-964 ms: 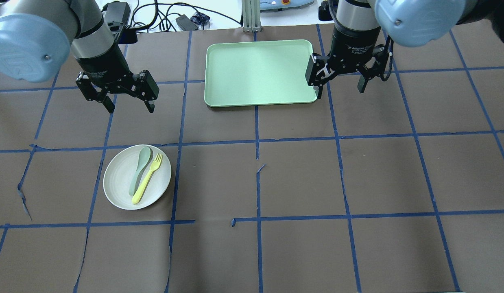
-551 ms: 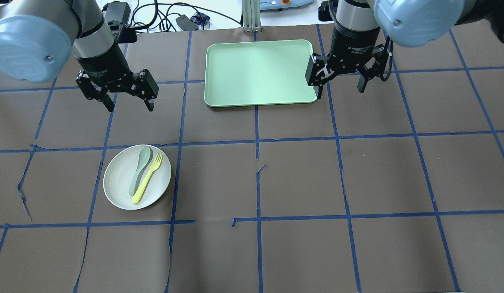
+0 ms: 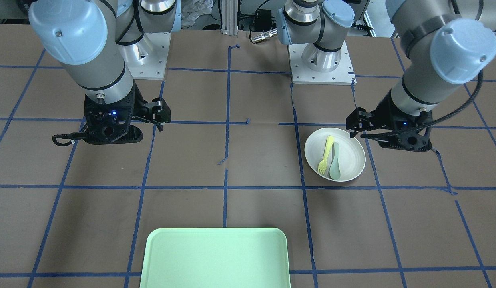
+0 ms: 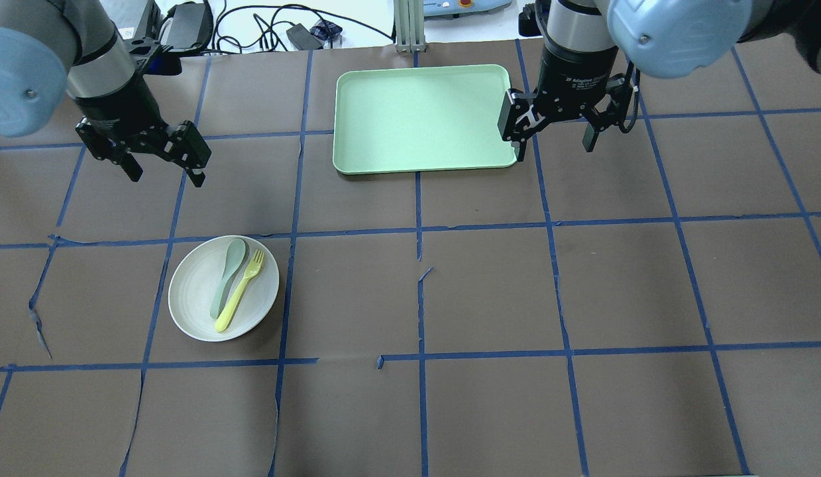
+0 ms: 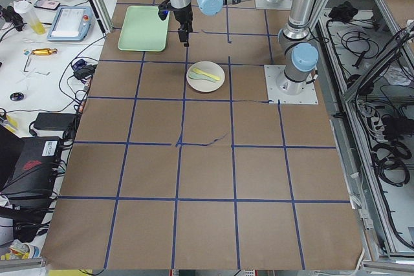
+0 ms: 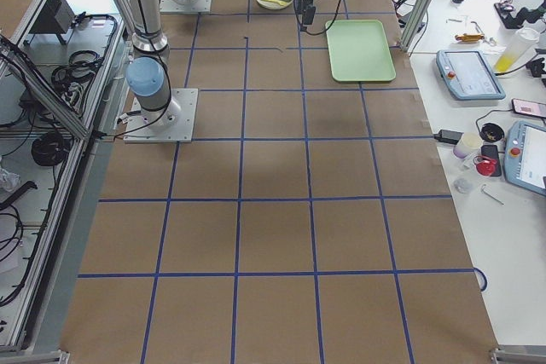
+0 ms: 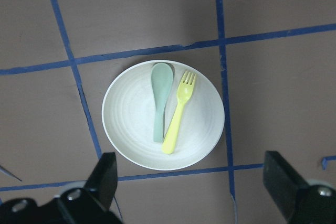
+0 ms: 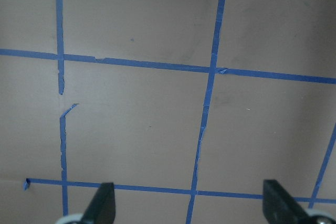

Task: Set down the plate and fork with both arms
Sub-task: 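Move the left gripper down to the rim of the white plate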

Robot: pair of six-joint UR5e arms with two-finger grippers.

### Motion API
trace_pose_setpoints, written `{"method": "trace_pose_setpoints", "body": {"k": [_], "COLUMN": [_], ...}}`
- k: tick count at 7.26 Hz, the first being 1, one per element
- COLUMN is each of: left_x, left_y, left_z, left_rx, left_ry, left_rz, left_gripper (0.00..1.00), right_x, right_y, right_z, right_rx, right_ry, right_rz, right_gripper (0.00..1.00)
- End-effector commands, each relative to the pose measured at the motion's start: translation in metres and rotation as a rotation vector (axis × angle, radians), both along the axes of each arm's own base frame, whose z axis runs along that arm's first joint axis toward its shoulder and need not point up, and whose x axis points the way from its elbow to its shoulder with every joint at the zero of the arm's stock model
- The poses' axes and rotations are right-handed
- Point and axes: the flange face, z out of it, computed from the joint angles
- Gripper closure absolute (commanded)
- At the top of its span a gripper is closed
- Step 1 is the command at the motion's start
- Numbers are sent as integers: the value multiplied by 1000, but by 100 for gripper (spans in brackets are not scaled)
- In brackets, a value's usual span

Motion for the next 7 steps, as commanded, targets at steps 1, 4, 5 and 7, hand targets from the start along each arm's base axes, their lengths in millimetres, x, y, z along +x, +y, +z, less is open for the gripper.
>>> {"method": "trace_pose_setpoints", "body": {"k": [1, 4, 5, 7], "left_x": [53, 74, 81, 84], "left_y": [4, 16, 16, 15], "left_z": [-49, -112, -127, -152], "left_rx": [11, 4, 33, 81], "left_ry": [7, 11, 28, 59], "left_rz": [84, 118, 84, 30], "left_gripper": [0, 0, 0, 2], "right_x": [1, 1, 1, 0], "right_y": [0, 1, 1, 2], "right_z": [-3, -8, -8, -11], "right_rx": [3, 9, 10, 15], "right_ry": [-3, -2, -2, 0], "right_rz": [-8, -10, -10, -11], "right_gripper": [0, 0, 0, 0]}}
